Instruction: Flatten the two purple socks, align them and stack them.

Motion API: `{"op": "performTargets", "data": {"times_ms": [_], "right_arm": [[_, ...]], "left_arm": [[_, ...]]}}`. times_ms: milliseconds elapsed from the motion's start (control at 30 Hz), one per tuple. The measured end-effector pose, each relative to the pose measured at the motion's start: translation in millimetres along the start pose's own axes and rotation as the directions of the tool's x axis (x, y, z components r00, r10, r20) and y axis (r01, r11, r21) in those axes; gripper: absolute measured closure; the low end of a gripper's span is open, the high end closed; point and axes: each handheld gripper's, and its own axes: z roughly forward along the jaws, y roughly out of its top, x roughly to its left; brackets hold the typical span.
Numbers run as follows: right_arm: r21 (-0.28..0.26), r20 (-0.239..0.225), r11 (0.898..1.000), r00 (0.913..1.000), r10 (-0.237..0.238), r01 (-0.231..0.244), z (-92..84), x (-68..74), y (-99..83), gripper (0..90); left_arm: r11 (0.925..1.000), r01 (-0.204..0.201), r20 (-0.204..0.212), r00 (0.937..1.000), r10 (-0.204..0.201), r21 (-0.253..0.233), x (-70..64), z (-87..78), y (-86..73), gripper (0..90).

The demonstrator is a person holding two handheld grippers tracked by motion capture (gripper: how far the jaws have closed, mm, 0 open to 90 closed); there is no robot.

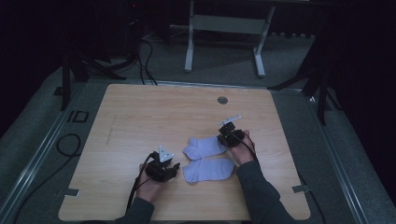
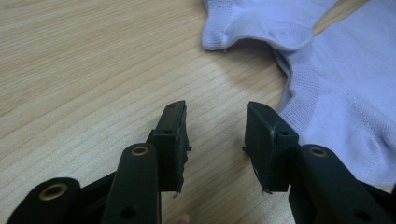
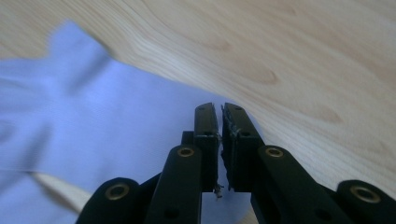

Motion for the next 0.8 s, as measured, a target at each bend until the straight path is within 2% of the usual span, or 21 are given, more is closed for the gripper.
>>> {"op": "performTargets", "data": {"times_ms": [200, 367, 567, 633, 733, 800], "right_arm": [[0.002, -0.01, 0.998, 0.9979, 0.064, -0.064, 10.9, -11.4, -7.2, 86.8], [-0.001, 0.014, 0.995, 0.9952, 0.097, -0.097, 11.2, -16.7, -7.8, 86.9], [0.001, 0.053, 0.984, 0.9827, 0.177, -0.178, 8.1, -30.7, -13.1, 86.8], [0.003, 0.058, 0.981, 0.9797, 0.192, -0.192, 5.3, -33.4, -16.4, 86.5], [0.002, 0.058, 0.982, 0.9802, 0.19, -0.19, 4.4, -34.3, -17.7, 86.4], [-0.009, 0.046, 0.979, 0.9779, 0.204, -0.204, -2.2, -38.4, -28.7, 85.5]], "left_arm": [[1.0, -0.003, -0.003, 1.0, 0.003, 0.0, -0.1, 0.0, -0.1, 59.4], [1.0, -0.002, -0.003, 1.0, 0.002, 0.001, -0.2, -0.2, -0.2, 59.4], [1.0, -0.001, -0.002, 1.0, 0.001, 0.002, 0.4, -0.4, -0.2, 59.4], [1.0, -0.001, -0.002, 1.0, 0.001, 0.002, 0.5, -0.4, -0.2, 59.4], [1.0, -0.001, -0.002, 1.0, 0.001, 0.002, 0.4, -0.4, -0.2, 59.4], [1.0, -0.003, -0.003, 1.0, 0.003, -0.001, 0.2, -0.2, -0.4, 59.2]]}}
